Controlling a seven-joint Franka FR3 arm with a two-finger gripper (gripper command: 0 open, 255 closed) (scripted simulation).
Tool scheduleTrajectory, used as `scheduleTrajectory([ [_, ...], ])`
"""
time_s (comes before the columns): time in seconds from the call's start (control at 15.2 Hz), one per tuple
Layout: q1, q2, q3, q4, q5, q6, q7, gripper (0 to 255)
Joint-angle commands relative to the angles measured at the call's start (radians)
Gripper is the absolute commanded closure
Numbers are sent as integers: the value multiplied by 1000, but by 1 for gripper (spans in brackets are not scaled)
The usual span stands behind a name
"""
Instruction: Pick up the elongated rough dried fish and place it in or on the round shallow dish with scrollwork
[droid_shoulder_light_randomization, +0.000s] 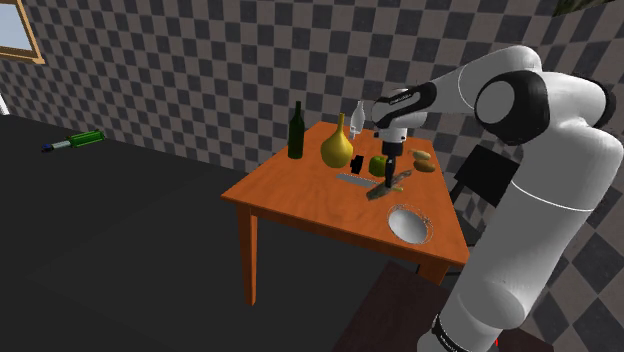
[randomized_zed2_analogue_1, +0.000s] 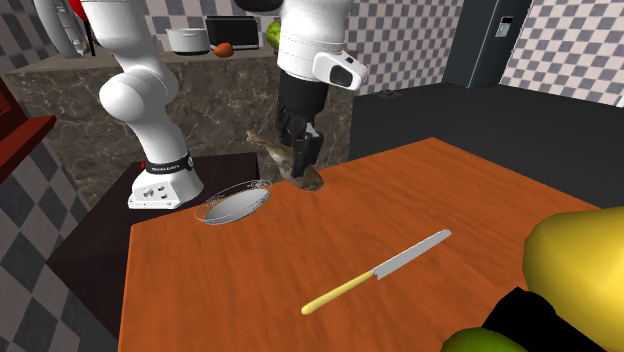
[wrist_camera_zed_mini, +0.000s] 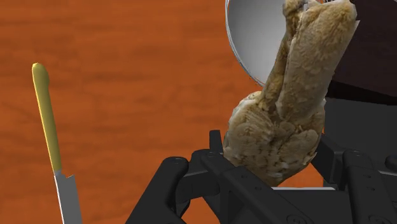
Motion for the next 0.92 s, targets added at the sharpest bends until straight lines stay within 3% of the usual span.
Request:
scheduleTrajectory([
  [0.0, -5, -89, -3, -81, -57, 8, 21, 255],
  [0.46, -97, -401, 16, -322, -243, -23, 68, 255],
  [0.86, -97, -364, -6, -377, -242, 66, 62, 255],
])
